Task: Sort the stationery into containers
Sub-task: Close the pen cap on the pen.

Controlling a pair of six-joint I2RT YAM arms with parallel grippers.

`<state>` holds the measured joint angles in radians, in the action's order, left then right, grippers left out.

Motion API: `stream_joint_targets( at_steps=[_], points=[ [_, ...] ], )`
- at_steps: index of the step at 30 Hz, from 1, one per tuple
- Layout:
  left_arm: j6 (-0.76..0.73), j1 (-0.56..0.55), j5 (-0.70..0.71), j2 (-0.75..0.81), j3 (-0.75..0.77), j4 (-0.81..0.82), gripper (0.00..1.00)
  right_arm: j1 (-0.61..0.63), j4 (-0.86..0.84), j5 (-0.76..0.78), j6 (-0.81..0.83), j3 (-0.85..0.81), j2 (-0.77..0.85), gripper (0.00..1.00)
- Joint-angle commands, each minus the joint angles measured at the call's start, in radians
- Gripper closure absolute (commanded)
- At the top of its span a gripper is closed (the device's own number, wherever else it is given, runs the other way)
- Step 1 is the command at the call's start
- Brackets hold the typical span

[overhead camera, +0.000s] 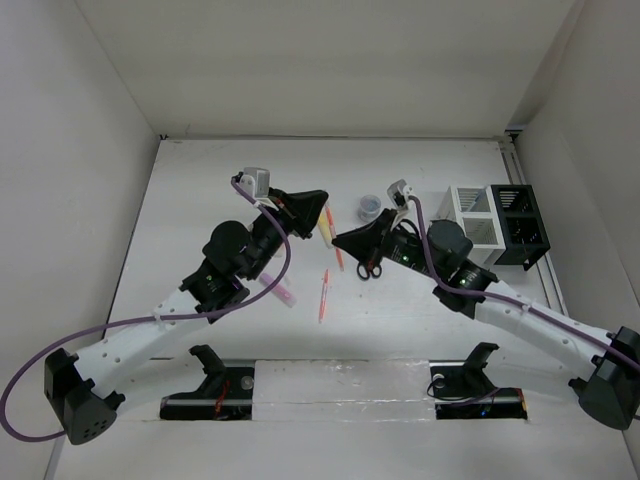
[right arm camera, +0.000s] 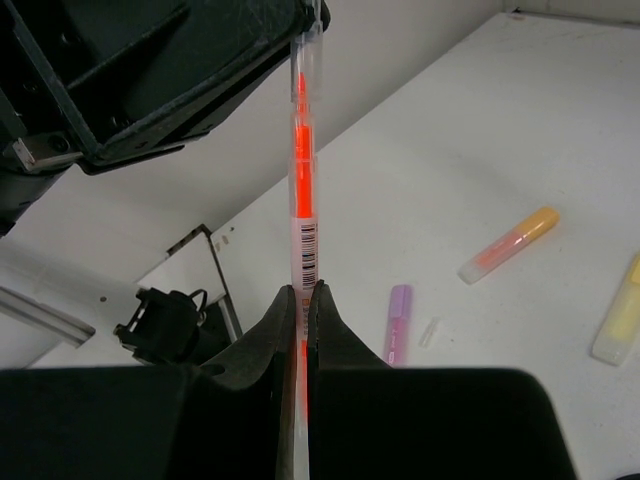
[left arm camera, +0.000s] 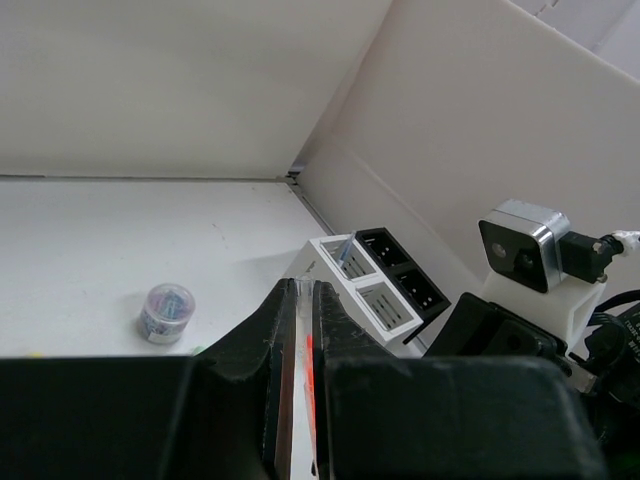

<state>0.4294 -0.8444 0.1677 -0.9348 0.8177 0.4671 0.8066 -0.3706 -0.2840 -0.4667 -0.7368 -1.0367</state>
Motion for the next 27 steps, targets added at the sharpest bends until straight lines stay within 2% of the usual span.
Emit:
stream_joint_targets(
  at_steps=[1,7,17,19,23,27],
  points=[
    [-0.004,-0.002,-0.013,0.005,0.017,0.05,1.0,0.008,-0.064,0.005,0.014,-0.065,0.001,1.0],
    [-0.014,-0.002,-0.033,0.005,0.005,0.07,1.0,0.008,-0.064,0.016,0.014,-0.075,0.001,1.0],
    [-0.014,-0.002,-0.06,-0.004,-0.015,0.096,1.0,0.008,-0.232,0.101,-0.088,-0.053,0.024,1.0],
    [-0.014,-0.002,-0.06,-0.004,-0.015,0.096,1.0,0.008,-0.267,0.101,-0.099,-0.03,0.046,1.0],
    [0.025,-0.002,-0.05,-0.041,0.008,0.071,1.0,0.008,-0.448,0.089,-0.11,-0.003,0.035,1.0],
    [0.039,-0.002,-0.073,-0.067,0.055,0.021,1.0,0.008,-0.452,0.023,-0.075,-0.036,-0.008,1.0]
  ],
)
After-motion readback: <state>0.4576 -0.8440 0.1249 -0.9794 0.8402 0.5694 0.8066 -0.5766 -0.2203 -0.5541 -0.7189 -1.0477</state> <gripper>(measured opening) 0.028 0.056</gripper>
